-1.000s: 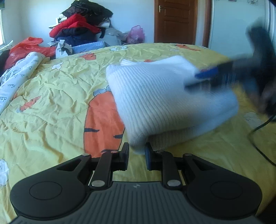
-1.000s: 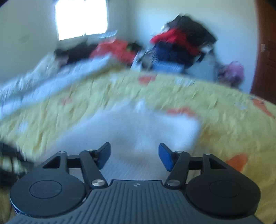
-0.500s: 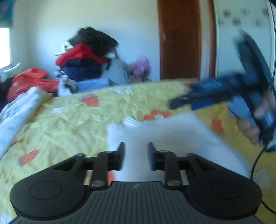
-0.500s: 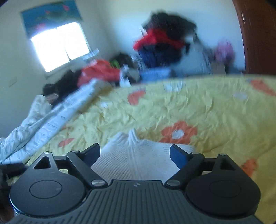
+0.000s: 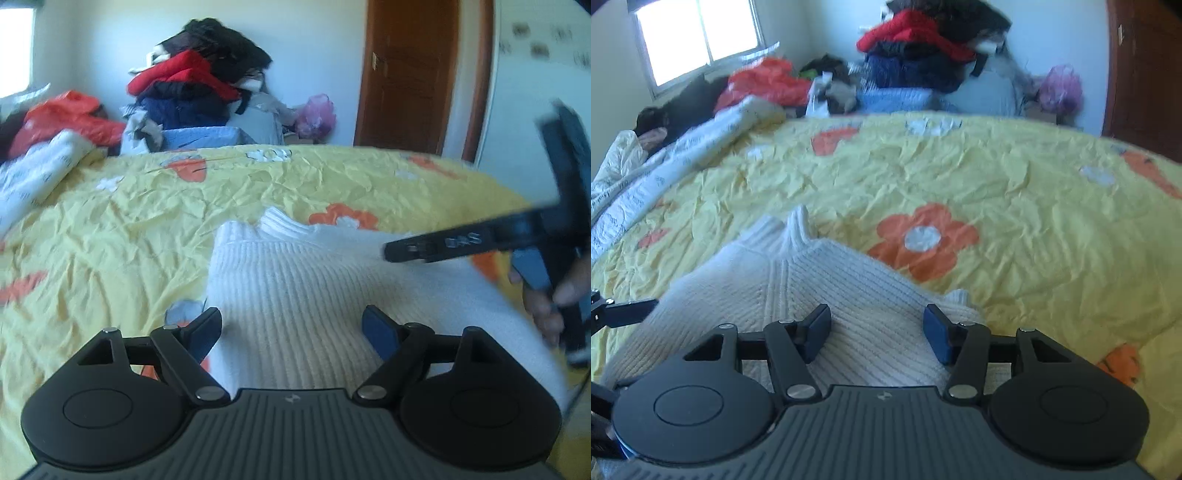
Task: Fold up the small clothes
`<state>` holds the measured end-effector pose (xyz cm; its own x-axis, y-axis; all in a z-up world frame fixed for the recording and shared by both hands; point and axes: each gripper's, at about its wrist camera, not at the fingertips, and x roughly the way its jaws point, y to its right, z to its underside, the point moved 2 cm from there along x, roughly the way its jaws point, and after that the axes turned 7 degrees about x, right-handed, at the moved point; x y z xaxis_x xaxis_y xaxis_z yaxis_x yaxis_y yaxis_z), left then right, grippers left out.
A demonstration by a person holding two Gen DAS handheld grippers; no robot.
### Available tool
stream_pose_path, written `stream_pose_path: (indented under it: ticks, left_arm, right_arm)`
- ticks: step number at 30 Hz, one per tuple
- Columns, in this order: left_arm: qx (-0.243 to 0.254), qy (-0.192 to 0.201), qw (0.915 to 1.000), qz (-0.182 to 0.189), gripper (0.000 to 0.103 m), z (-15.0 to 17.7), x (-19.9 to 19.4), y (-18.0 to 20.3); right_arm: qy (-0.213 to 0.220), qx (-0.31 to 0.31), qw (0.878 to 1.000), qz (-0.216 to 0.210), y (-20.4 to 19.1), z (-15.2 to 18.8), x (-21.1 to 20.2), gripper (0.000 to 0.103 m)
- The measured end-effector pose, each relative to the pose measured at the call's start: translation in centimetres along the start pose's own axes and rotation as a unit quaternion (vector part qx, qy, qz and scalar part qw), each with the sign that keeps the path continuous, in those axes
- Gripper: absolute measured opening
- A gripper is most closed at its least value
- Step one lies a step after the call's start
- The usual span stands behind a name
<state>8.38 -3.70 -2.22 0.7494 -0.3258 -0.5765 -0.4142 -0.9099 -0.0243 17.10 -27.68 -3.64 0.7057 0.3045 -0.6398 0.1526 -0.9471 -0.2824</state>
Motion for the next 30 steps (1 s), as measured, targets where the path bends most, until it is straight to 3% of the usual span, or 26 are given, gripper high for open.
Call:
stream_pose_path:
  ticks: [2, 4, 5, 7, 9, 10, 11, 12, 14, 16, 18, 20, 22, 25, 28, 30]
  left_arm:
    - [-0.026, 0.008, 0.9996, 0.011, 0.083, 1.1, -2.1, -0.9]
    - [-0.063, -0.009, 0.9975, 0.030, 0.083, 2.6, -2.9, -2.3]
    - [-0.088, -0.022, 0.9948, 0.046, 0.083, 3.4, -2.9, -3.1]
    - [-0.150, -0.040, 0.9845, 0.082, 0.083, 4.6, -2.5, -4.4]
    - [-0.200, -0.066, 0.9689, 0.129, 0.083, 5.0, -1.4, -5.1]
    - [-0.215, -0.076, 0.9629, 0.144, 0.084, 5.1, -0.8, -5.1]
    - [-0.215, -0.080, 0.9631, 0.141, 0.081, 5.1, -0.2, -5.0]
    - [-0.208, -0.084, 0.9651, 0.136, 0.077, 5.0, 0.3, -4.8]
    - [-0.191, -0.087, 0.9688, 0.132, 0.059, 3.8, 0.3, -4.8]
    - [-0.144, -0.086, 0.9785, 0.121, 0.055, 2.3, -0.4, -4.2]
    - [-0.074, -0.075, 0.9890, 0.103, 0.056, 1.4, -0.8, -3.0]
    - [-0.028, -0.077, 0.9935, 0.079, 0.060, 1.8, -0.1, -1.9]
    - [-0.012, -0.046, 0.9970, 0.061, 0.068, 2.9, -0.2, -1.7]
    - [-0.008, -0.019, 0.9993, 0.030, 0.071, 4.1, -3.0, -1.4]
    - [0.057, 0.038, 0.9972, -0.030, 0.073, 5.7, -7.2, 0.6]
    - [0.098, 0.065, 0.9921, -0.043, 0.077, 6.4, -8.7, 2.0]
  right_arm:
    - [0.038, 0.016, 0.999, -0.003, -0.4, 1.1, -3.9, 0.067]
    - [0.068, 0.028, 0.997, -0.026, -0.1, 2.8, -7.5, 0.086]
    - [0.069, 0.037, 0.996, -0.031, 0.3, 3.9, -8.8, 0.088]
    - [0.041, 0.053, 0.998, -0.017, 1.1, 6.0, -10.1, 0.088]
    - [0.000, 0.074, 0.997, -0.013, 1.8, 7.8, -10.1, 0.088]
    - [-0.021, 0.093, 0.995, -0.029, 2.1, 8.6, -9.8, 0.084]
    - [-0.033, 0.111, 0.992, -0.050, 2.3, 9.2, -9.5, 0.076]
    - [-0.044, 0.131, 0.987, -0.079, 2.4, 9.7, -9.2, 0.071]
    - [-0.043, 0.130, 0.987, -0.085, 2.3, 9.9, -9.1, 0.065]
    - [-0.041, 0.126, 0.987, -0.088, 2.1, 9.4, -9.8, 0.057]
    - [-0.037, 0.105, 0.990, -0.087, 1.7, 9.2, -10.7, 0.054]
    - [-0.038, 0.092, 0.992, -0.075, 1.6, 10.0, -10.3, 0.053]
    - [-0.029, 0.093, 0.993, -0.072, 1.5, 10.7, -9.6, 0.062]
    - [-0.017, 0.109, 0.992, -0.062, 1.5, 10.5, -10.3, 0.071]
    - [0.003, 0.129, 0.989, -0.065, 1.8, 10.2, -12.7, 0.075]
    - [0.010, 0.144, 0.987, -0.077, 2.0, 10.0, -14.0, 0.078]
